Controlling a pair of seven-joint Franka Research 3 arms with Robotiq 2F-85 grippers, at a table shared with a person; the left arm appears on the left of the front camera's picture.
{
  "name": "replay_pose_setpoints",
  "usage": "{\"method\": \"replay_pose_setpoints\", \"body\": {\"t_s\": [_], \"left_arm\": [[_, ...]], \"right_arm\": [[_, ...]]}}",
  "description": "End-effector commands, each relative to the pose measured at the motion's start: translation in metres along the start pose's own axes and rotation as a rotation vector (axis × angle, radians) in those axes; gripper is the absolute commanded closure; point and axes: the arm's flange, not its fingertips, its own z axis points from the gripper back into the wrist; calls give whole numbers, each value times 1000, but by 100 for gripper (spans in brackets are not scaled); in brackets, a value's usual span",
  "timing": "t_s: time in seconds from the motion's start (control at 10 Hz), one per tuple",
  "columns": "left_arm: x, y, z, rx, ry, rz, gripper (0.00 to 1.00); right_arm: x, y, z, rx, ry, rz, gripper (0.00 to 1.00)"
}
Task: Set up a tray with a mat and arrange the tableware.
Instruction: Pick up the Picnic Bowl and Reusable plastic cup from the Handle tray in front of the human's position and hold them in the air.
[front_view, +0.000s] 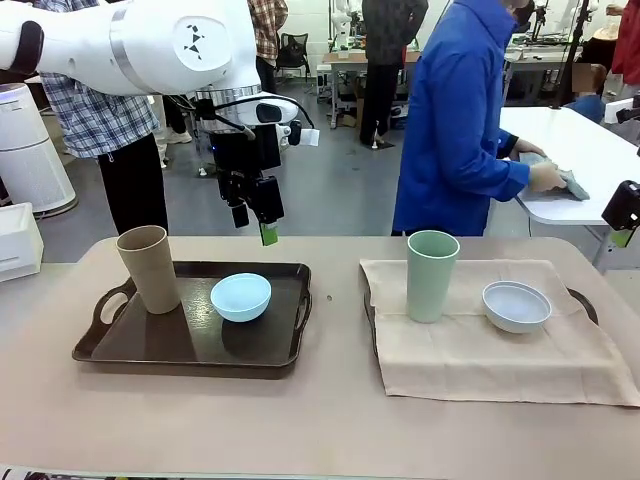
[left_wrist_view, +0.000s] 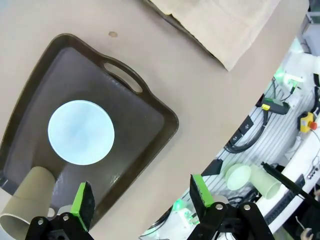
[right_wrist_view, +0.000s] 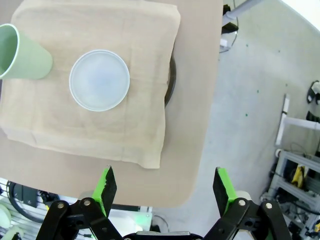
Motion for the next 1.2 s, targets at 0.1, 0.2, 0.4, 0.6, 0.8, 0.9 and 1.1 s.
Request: {"method": "replay_pose_setpoints", "body": {"t_s": [0.1, 0.2, 0.4, 0.6, 0.8, 0.9, 1.1], "left_arm": [[1, 0, 1, 3, -12, -1, 0], [1, 0, 1, 3, -12, -1, 0], [0, 0, 0, 0, 0, 0, 0], [-22, 21, -5, 15, 27, 110, 0], [-61, 54, -10, -20, 9, 211, 0], [-84, 65, -6, -48, -18, 251, 0], [-137, 80, 17, -36, -135, 338, 0]], "right_arm": [[1, 0, -3, -12, -11, 0, 0], [1, 0, -3, -12, -11, 0, 0], [0, 0, 0, 0, 0, 0, 0], [0, -21, -21, 26, 19, -44, 0], [0, -38, -27, 104, 49, -98, 0], [-2, -44, -28, 187, 89, -136, 0], [-7, -58, -31, 268, 110, -196, 0]]}}
